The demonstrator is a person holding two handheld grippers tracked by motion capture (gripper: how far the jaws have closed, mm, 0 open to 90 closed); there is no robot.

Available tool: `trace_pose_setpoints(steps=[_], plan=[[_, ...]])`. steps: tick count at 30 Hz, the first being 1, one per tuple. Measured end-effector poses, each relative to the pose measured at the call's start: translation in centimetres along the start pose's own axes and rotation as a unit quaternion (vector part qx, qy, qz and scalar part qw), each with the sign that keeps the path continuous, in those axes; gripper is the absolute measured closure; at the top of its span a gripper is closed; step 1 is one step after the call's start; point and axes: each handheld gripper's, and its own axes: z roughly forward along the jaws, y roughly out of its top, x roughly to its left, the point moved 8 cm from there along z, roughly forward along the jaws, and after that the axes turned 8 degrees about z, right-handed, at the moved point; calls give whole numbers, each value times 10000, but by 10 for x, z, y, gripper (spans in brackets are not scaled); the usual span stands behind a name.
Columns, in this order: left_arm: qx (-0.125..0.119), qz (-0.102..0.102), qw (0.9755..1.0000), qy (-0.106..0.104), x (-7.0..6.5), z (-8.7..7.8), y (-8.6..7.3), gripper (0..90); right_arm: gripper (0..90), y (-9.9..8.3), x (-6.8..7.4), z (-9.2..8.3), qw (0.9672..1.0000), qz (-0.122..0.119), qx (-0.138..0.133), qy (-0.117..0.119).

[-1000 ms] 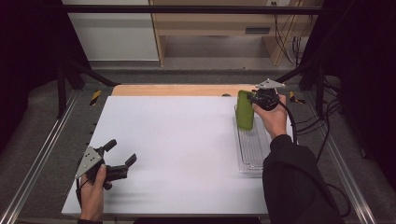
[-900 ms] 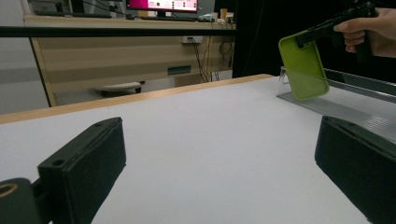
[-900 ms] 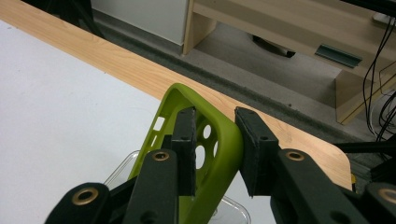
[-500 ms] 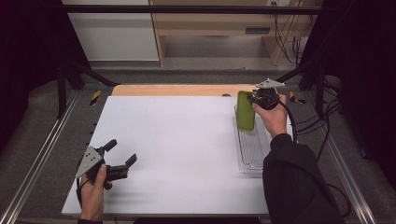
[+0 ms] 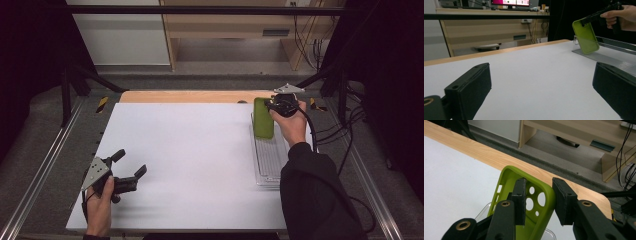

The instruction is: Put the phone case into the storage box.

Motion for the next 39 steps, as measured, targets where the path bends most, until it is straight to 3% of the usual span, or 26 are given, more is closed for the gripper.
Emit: trace_pose_setpoints(steps=[27, 39], plan=[[-21, -13, 10000, 16, 0, -1, 1, 16, 610, 1, -4, 8, 9999, 169, -1, -24], [-33, -1, 10000, 16, 0, -1, 2, 16, 481, 3, -6, 6, 9990, 430, -44, -60]])
